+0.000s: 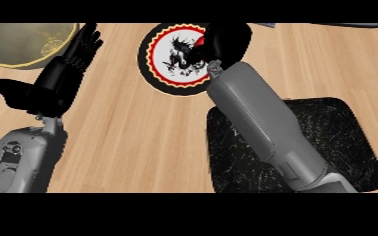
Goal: Pick the tomato from the tray and place it in the plate
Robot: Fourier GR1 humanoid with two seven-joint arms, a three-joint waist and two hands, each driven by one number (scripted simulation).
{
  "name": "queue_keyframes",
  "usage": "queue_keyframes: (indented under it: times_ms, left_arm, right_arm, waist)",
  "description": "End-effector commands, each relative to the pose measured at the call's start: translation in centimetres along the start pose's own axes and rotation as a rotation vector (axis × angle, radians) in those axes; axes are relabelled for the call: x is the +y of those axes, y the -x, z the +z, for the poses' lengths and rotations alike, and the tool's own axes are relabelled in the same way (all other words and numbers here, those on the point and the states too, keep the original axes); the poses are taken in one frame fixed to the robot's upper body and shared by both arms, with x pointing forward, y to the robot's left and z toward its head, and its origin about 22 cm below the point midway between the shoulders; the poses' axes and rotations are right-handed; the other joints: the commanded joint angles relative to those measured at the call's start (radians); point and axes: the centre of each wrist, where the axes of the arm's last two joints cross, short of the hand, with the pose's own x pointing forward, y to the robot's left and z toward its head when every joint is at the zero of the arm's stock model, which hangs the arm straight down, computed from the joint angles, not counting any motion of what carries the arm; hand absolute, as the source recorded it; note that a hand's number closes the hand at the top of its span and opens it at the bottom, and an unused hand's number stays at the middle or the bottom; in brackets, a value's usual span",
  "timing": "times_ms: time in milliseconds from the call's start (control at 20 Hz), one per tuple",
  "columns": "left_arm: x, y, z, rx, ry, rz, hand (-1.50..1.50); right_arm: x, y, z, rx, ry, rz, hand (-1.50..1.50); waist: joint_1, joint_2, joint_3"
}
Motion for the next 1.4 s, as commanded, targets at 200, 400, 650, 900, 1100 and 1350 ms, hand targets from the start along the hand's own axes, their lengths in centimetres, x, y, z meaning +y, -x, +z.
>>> queue_keyframes:
  times_ms: [200,400,650,900,1100,1350]
  left_arm:
    - [-0.2,0.1,0.0,-0.022,0.016,-0.021,0.00]
    - [0.3,-0.4,-0.7,-0.021,0.020,-0.018,0.00]
    - [-1.7,-0.1,-0.4,-0.026,0.028,0.010,0.00]
    - [-0.5,-0.4,-0.7,-0.023,0.021,-0.014,0.00]
    - [0.3,0.1,-0.4,-0.007,0.002,0.004,0.00]
    - [1.4,0.1,-0.1,0.017,-0.004,0.016,0.00]
  right_arm:
    - [2.7,1.9,-2.9,0.252,0.002,-0.165,-1.50]
    - [2.7,1.9,-3.8,0.231,-0.019,-0.269,-1.50]
    - [2.4,1.3,-4.1,0.170,0.094,-0.399,-1.50]
    - [1.6,0.6,-4.4,0.157,0.228,-0.580,-1.50]
    - [1.4,0.7,-4.4,0.176,0.262,-0.699,-1.50]
    - [2.8,1.3,-3.5,0.231,0.286,-0.761,-1.50]
  waist:
    - [0.029,0.017,0.001]
    - [0.031,0.019,0.002]
    - [0.040,0.019,0.002]
    - [0.025,0.014,0.002]
    - [-0.001,-0.002,0.002]
    - [-0.018,-0.016,0.001]
